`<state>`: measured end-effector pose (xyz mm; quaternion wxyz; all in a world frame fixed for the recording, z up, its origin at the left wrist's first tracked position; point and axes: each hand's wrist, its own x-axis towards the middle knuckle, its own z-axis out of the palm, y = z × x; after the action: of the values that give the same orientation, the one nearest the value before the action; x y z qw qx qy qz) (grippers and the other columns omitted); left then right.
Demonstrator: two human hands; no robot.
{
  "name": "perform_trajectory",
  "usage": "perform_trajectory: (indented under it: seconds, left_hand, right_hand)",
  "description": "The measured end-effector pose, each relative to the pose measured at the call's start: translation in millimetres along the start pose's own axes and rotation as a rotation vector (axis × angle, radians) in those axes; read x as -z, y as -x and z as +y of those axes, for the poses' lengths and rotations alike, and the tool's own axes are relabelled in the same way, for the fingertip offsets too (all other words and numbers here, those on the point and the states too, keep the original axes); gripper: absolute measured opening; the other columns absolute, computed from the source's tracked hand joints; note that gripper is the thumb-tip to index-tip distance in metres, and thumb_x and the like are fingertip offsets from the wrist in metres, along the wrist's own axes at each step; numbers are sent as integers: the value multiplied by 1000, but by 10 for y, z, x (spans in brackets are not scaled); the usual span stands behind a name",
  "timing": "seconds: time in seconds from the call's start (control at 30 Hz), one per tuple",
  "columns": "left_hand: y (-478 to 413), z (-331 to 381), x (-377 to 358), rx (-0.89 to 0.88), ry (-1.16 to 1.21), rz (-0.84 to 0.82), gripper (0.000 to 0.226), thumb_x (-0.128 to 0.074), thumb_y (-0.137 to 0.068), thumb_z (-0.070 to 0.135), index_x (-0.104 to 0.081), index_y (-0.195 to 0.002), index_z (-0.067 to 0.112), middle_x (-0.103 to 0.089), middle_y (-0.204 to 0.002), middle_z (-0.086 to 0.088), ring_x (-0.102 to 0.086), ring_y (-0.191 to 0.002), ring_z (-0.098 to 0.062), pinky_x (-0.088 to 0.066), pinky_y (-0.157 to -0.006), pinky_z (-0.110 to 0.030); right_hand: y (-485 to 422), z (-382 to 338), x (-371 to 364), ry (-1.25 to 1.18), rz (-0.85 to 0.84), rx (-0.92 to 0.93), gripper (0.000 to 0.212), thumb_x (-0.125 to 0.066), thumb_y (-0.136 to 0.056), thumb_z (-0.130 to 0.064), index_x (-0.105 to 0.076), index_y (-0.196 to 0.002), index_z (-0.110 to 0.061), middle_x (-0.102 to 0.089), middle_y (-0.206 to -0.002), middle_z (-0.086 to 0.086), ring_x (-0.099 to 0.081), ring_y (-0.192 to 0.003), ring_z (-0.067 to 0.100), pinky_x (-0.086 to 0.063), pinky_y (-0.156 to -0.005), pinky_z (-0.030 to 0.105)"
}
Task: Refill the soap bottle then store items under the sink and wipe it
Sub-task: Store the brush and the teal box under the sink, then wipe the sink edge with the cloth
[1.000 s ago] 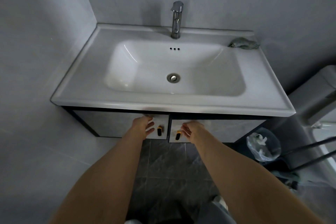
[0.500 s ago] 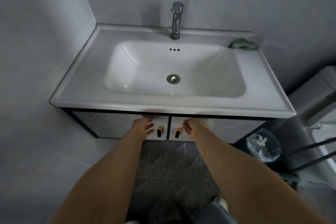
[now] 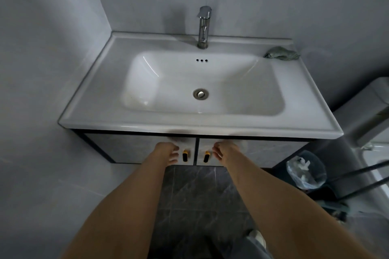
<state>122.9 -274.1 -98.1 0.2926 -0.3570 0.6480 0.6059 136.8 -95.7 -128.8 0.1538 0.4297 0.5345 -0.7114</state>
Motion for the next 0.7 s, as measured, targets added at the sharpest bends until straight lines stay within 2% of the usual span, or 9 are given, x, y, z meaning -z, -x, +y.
perform_trajectory:
  seconds: [0.07, 0.17, 0.23, 0.37, 0.4, 0.53, 0.7]
  left_hand:
    - [61, 19, 12, 39, -186, -59, 26, -46, -99, 3, -52, -123, -5, -63, -117, -17, -62, -101, -28, -50, -84, -37]
    - [129, 77, 32, 100, -357, -264, 21, -46, -100, 7, -56, -114, -5, -66, -97, -17, -64, -86, -28, -52, -83, -40]
    - [167, 156, 1, 131, -456, -376, 21, -46, -100, 12, -60, -105, -4, -68, -92, -15, -65, -81, -25, -57, -80, -38]
    - [262, 429, -179, 171, -575, -556, 29, -42, -102, 16, -63, -100, -3, -72, -91, -12, -70, -78, -19, -59, -68, -27]
    - [294, 493, -228, 169, -596, -583, 30, -41, -102, 17, -64, -99, -3, -74, -86, -11, -72, -74, -18, -60, -66, -26]
    - [446, 775, -492, 98, -658, -634, 31, -41, -102, 17, -63, -98, -4, -75, -79, -10, -73, -68, -17, -59, -60, -24]
    - [620, 1033, -824, 42, -726, -677, 31, -42, -102, 19, -63, -103, -4, -75, -82, -10, -73, -70, -16, -58, -58, -23]
  right_hand:
    - [-6, -14, 7, 20, 58, -95, 16, -43, -96, -3, -46, -80, -3, -52, -75, 11, -57, -51, 15, -55, -56, 22]
    - [40, -79, 19, 60, 31, -193, 18, -39, -97, -4, -47, -83, 3, -59, -75, 16, -56, -57, 19, -48, -35, 22]
    - [127, -140, 45, 109, -49, -213, 18, -39, -97, -4, -50, -85, 4, -63, -90, 18, -61, -55, 21, -47, -34, 21]
    - [304, -364, 149, 207, -185, -234, 26, -42, -98, -10, -54, -82, 6, -63, -112, 23, -66, -55, 25, -52, -41, 24]
    - [341, -413, 189, 224, -208, -249, 26, -43, -98, -11, -56, -84, 7, -64, -111, 24, -66, -52, 26, -53, -42, 25]
    - [469, -677, 470, 234, -260, -272, 31, -45, -98, -13, -60, -84, 9, -70, -75, 22, -69, -55, 25, -55, -48, 24]
    - [701, -1030, 859, 251, -325, -263, 30, -50, -96, -18, -62, -89, 8, -71, -80, 19, -71, -63, 20, -55, -50, 19]
